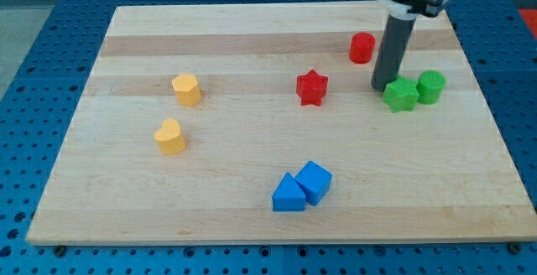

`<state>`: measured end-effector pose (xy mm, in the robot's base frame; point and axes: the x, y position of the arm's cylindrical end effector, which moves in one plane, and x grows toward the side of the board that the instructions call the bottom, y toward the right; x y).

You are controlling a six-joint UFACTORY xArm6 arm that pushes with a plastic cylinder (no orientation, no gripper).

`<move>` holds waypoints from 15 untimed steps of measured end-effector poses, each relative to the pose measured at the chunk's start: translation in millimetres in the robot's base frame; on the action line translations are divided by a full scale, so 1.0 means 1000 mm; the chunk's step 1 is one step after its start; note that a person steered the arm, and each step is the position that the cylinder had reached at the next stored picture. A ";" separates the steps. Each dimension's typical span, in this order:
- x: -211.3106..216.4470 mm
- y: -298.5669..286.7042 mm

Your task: Move the yellow heart towards the centre

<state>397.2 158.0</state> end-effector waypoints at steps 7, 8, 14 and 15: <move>0.080 -0.122; 0.083 -0.164; 0.108 -0.375; 0.101 -0.351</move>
<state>498.5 -192.7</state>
